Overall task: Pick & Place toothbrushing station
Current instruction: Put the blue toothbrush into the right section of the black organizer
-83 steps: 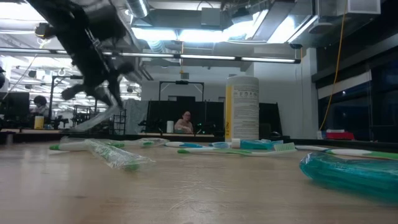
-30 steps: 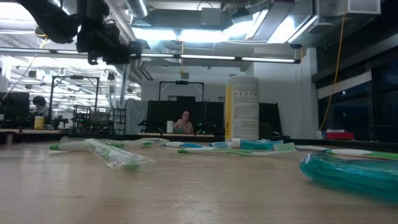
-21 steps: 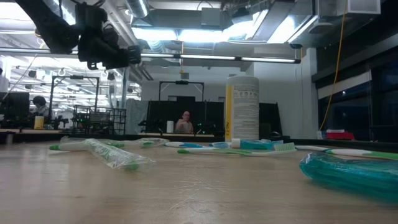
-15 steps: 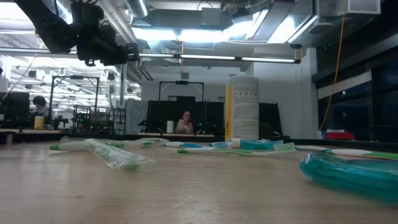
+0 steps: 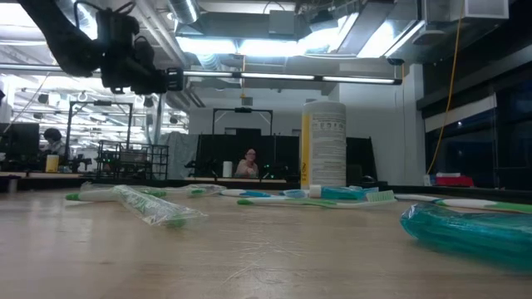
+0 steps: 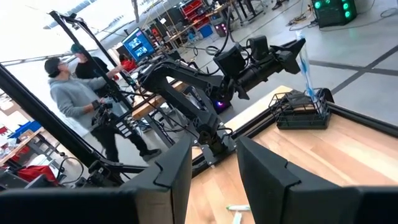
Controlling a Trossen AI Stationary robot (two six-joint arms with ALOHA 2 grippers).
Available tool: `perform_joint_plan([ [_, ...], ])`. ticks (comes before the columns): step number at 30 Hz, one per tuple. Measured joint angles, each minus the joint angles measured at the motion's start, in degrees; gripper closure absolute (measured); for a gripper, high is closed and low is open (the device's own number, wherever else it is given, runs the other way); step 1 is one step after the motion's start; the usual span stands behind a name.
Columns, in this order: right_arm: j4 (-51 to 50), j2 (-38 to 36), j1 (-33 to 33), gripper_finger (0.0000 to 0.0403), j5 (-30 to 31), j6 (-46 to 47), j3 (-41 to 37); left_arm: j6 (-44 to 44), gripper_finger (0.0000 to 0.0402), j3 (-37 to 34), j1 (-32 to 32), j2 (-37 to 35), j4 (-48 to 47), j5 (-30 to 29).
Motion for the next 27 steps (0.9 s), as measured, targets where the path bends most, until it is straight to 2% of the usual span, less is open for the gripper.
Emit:
perform_joint_plan([
  [7, -1.5, 0.0, 0.0, 0.0273, 0.1, 1.4, 0.0, -0.2, 0.0353, 0.0, 0.6, 3.6, 6.1, -0.1],
  [15, -1.5, 0.0, -0.3, 0.0273, 0.4, 1.6, 0.0, -1.8, 0.0353, 0.0, -0.3, 7.4, 6.0, -0.2],
  [27, -1.8, 0.0, -0.3, 0.0273, 1.4, 2.3, 0.0, 2.7, 0.0337, 0.0, -3.8, 7.7, 2.4, -3.6],
])
